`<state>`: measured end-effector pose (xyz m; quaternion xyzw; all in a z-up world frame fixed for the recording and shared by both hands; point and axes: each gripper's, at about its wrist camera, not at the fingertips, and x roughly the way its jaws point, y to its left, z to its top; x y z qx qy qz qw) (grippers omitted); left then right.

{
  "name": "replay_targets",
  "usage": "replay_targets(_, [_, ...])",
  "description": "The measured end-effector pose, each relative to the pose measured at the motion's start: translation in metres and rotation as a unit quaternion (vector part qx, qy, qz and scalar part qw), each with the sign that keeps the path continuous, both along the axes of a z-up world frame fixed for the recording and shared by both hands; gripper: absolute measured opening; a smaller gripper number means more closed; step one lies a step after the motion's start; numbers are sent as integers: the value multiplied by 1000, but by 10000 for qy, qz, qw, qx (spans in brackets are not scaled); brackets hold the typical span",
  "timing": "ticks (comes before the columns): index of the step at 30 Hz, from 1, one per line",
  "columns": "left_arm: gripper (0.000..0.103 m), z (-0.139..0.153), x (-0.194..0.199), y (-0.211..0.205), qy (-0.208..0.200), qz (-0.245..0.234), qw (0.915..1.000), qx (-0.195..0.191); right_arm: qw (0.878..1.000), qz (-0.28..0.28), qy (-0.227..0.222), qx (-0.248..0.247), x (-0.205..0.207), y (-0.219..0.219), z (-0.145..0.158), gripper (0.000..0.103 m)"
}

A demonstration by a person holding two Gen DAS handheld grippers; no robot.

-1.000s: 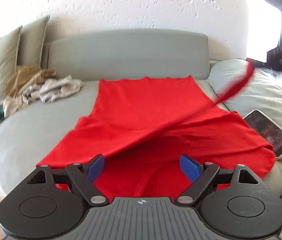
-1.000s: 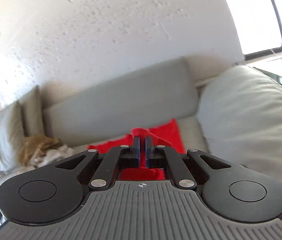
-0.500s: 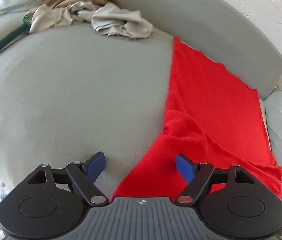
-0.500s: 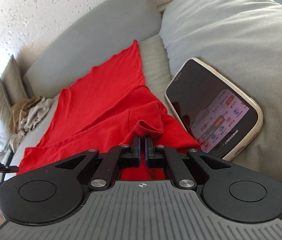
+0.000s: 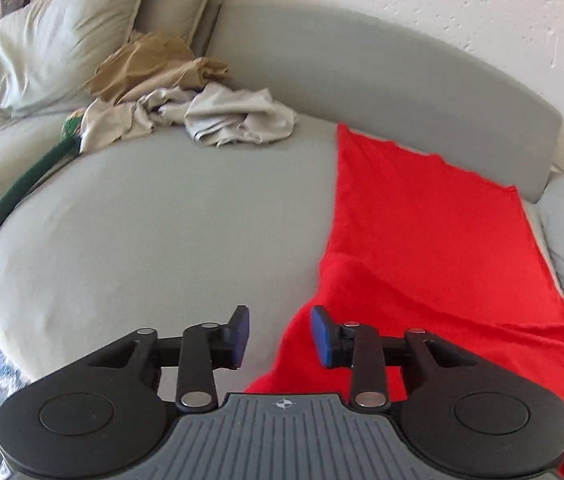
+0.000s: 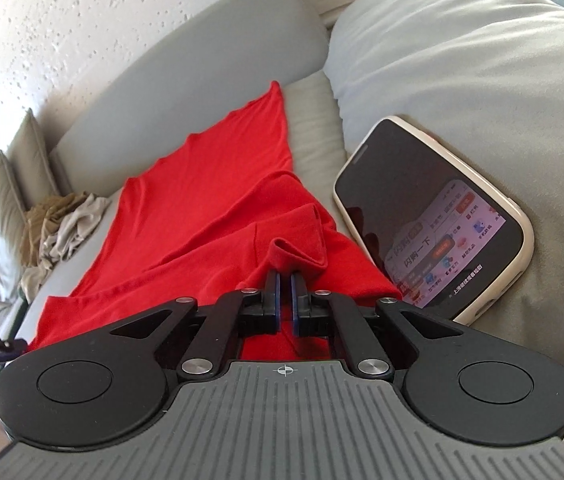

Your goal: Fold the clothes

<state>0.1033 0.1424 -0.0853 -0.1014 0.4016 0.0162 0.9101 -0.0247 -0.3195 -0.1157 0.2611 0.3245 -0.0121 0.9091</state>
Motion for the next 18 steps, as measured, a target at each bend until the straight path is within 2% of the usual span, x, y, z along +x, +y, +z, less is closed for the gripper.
replay_targets(5, [30, -12, 36, 3, -53, -189, 9985, -507, 10000, -21, -14, -2, 1, 0, -1, 6])
replay_targets(6, [23, -14, 43, 4, -63, -227, 9979, -608, 10000, -24, -12, 20, 1, -1, -1, 6])
replay_targets(7, [6, -17, 50, 5, -74, -264, 9971, -709, 10000, -24, -10, 24, 1, -1, -2, 6])
replay_targets(10, [1, -22, 68, 8, -147, -279, 9950, -943, 10000, -24, -5, 38, 1, -2, -3, 6])
replay_targets(12, [0, -17, 60, 15, -382, 156, 9961, -779, 10000, -23, -2, 14, 2, -1, -3, 6])
replay_targets(15, [2, -9, 48, 26, -732, 808, 9926, -531, 10000, -20, -1, -40, 2, 0, -3, 6])
replay_targets(16, [7, -7, 44, 26, -813, 855, 9918, -492, 10000, -20, -3, -45, 3, 0, -3, 6])
replay_targets(18, [15, -4, 31, 15, -864, 402, 9939, -556, 10000, -29, -9, -34, 3, 0, -4, 6])
